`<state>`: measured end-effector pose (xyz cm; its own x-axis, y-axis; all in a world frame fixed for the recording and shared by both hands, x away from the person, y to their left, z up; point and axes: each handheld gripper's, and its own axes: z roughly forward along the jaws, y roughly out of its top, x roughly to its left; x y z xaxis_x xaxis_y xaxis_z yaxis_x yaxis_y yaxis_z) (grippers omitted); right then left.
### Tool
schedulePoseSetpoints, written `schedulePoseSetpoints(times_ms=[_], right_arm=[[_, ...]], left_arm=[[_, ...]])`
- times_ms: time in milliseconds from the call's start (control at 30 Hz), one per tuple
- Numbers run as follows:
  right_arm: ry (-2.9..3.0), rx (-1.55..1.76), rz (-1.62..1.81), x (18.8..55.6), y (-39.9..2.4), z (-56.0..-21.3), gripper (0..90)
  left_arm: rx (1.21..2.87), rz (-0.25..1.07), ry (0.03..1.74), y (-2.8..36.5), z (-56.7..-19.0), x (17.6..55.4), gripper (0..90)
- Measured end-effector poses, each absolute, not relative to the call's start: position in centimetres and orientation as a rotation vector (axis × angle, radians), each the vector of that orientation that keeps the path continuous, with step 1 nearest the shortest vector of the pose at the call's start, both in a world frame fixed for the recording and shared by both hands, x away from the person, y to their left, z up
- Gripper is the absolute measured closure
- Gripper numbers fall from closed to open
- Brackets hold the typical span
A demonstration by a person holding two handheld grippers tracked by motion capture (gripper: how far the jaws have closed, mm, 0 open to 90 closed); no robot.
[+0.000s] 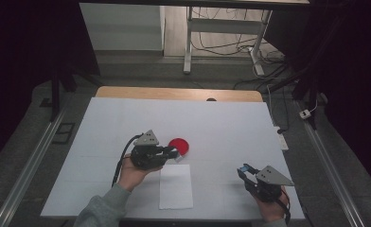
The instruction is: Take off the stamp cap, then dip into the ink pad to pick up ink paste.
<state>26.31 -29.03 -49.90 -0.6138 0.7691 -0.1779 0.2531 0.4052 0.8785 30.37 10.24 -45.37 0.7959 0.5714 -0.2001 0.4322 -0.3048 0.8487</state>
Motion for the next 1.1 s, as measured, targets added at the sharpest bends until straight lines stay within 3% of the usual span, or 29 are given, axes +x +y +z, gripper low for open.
schedulePoseSetpoints(times_ms=[1100], right_arm=[[2.099, 0.855, 1.149, 26.83, -28.77, -50.07, 65.2]], left_arm=[[1.955, 0.228, 0.77, 10.96, -45.34, 31.05, 76.1]])
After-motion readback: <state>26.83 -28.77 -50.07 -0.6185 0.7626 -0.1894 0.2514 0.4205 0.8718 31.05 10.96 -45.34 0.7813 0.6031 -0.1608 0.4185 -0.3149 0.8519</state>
